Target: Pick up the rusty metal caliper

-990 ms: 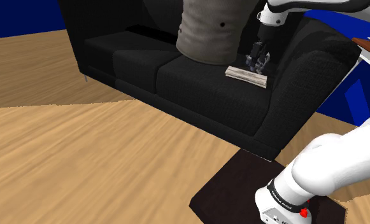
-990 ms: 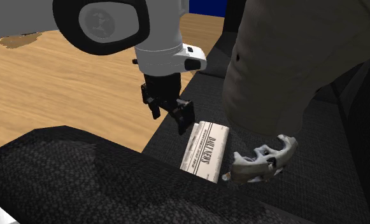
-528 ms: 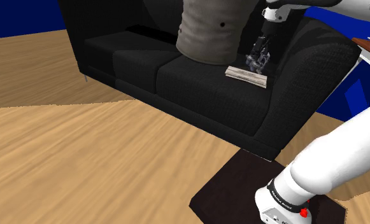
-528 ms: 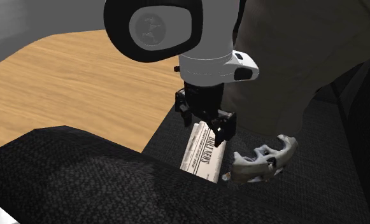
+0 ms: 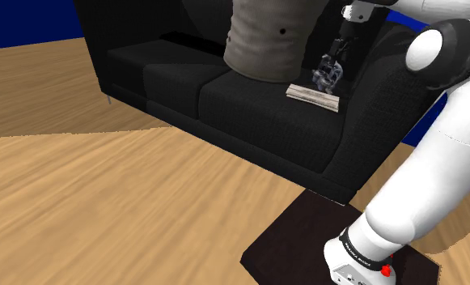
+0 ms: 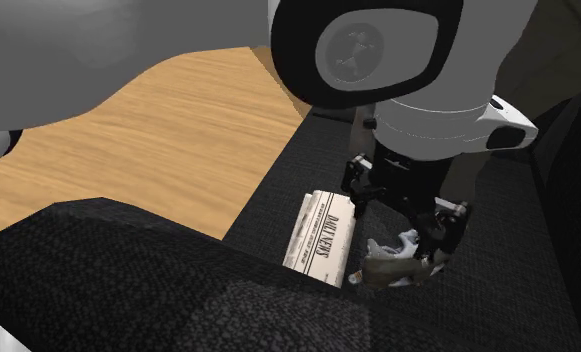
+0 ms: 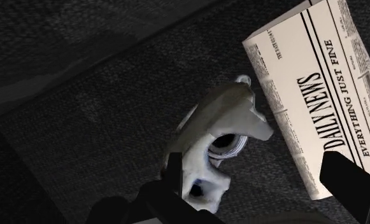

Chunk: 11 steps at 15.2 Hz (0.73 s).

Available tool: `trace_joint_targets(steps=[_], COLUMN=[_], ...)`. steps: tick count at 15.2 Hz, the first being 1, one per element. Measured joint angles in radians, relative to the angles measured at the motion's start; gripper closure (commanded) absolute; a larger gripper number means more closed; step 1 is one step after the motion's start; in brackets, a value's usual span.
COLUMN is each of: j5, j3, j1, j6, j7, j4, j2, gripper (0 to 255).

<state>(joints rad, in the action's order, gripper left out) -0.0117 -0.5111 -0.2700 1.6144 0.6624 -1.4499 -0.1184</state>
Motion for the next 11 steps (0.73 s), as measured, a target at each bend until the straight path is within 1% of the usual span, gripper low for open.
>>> trace_joint_targets(steps=[2,3,4,11], j5=[0.052,0.065,0.07,0.06], j3=[-0.019,-0.023,-0.024,-0.023], j1=[-0.043,-0.056,-0.06,-0.051], j6=[-0.023,-0.031,-0.026,0.066], j7=[0.037,0.046,0.049,0.044], j4=[0.11,0.137,0.141,0.032], j2=[-0.09,-0.111,-0.119,-0.099], gripper=[0,0,0,0])
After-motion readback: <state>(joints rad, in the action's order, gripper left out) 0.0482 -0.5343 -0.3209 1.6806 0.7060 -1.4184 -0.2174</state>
